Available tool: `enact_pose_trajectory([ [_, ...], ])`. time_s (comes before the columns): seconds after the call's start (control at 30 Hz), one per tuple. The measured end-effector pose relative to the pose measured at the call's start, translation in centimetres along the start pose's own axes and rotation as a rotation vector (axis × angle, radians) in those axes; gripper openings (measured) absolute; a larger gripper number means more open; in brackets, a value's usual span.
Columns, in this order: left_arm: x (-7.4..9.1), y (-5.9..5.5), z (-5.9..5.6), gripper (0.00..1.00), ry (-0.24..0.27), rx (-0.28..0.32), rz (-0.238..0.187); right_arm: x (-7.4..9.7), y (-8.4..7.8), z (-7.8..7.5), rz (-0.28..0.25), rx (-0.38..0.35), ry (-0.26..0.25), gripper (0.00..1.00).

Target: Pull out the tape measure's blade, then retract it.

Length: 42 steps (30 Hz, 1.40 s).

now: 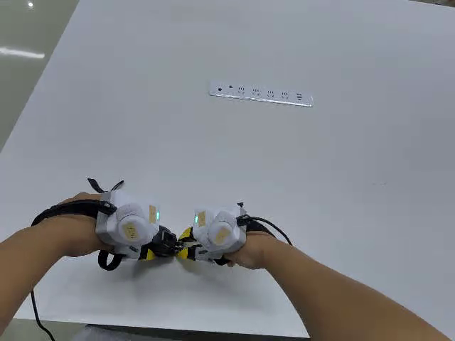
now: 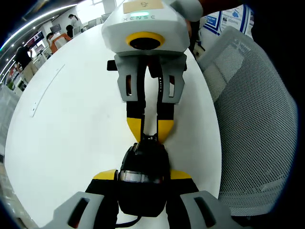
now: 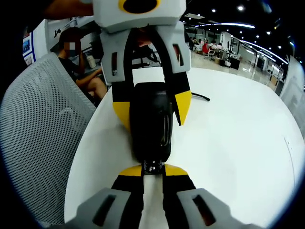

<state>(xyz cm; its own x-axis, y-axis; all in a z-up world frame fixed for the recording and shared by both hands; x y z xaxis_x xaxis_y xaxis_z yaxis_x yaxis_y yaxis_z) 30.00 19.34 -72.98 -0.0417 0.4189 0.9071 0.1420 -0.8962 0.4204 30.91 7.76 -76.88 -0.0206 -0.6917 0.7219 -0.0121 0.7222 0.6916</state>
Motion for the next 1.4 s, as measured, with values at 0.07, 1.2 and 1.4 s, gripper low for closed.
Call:
enact_pose_trajectory([
  [0.07,0.0,0.0,-0.1,0.35,0.003,0.001,-0.002,0.2,-0.2,0.0,0.0,-0.009,0.0,0.12],
  [1.2,0.0,-0.1,0.2,0.35,-0.005,0.015,-0.017,0.6,0.2,-0.1,0.035,0.008,-0.022,0.14],
  [1.4,0.1,-0.1,0.2,0.35,-0.001,0.016,-0.015,1.2,-0.5,-0.3,0.031,-0.019,-0.031,0.13],
])
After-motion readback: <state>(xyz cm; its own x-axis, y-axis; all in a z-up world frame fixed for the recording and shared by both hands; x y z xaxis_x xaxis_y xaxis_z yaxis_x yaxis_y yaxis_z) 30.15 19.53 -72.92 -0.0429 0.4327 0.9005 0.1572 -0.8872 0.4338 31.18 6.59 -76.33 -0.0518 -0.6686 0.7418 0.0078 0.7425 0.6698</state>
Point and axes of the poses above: the centre of the closed fingertips' face, and the gripper's own axes: x roughly backward along the fingers, z roughly to its left, y roughly out of its top, the point moved 8 cm from there along x, roughly backward along the fingers, and after that the axes turned 5 degrees about -y, right-handed, at the moved point
